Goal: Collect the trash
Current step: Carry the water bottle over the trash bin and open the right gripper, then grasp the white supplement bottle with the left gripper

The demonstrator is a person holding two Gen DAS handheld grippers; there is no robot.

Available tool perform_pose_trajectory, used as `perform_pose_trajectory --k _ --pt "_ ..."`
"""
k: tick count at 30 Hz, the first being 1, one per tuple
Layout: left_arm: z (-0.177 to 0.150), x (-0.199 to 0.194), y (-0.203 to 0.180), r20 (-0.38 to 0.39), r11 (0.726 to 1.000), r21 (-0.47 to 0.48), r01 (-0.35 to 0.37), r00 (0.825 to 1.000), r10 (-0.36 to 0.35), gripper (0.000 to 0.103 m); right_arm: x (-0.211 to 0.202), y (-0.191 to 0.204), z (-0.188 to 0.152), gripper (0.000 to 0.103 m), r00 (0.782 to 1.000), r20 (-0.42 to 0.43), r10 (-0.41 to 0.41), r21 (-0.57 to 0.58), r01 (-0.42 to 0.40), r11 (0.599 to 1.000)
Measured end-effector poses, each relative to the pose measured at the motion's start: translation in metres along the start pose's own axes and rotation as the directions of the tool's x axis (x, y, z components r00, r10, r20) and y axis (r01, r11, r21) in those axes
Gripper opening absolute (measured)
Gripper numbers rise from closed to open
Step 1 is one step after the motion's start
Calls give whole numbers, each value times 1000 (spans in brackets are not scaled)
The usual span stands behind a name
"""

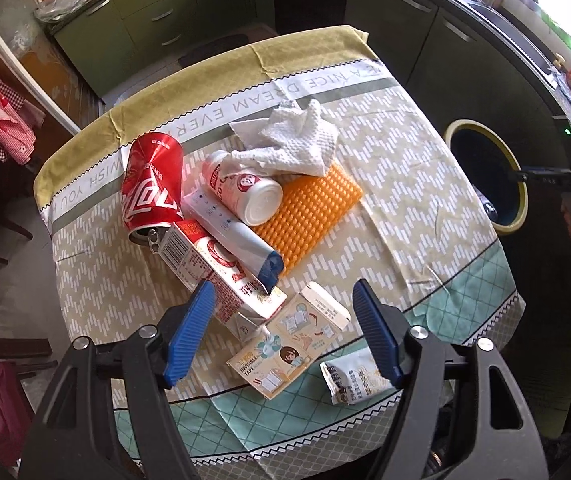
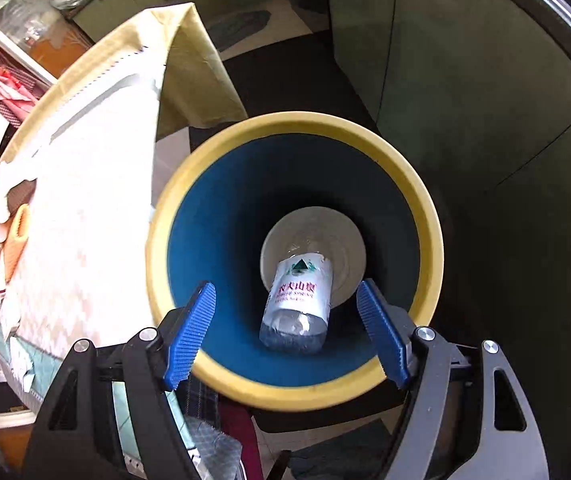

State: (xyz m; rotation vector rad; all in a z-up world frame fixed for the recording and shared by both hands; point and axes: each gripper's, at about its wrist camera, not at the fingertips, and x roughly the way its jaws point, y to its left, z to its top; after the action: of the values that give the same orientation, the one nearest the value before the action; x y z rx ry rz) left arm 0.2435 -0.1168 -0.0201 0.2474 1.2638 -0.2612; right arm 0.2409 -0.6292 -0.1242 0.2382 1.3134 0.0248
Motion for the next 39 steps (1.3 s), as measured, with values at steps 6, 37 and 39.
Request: perform_pose_trajectory --k 6,37,39 --pt "44 37 21 -83 989 -140 -56 996 45 67 -16 37 -24 76 999 8 33 -76 -32 997" --pt "107 116 71 -237 908 -412 -76 971 -26 52 8 80 -37 77 995 -63 76 -163 -85 983" --pt "111 118 75 -236 904 -422 -71 971 -34 52 10 82 -37 77 995 -66 77 -168 -88 982"
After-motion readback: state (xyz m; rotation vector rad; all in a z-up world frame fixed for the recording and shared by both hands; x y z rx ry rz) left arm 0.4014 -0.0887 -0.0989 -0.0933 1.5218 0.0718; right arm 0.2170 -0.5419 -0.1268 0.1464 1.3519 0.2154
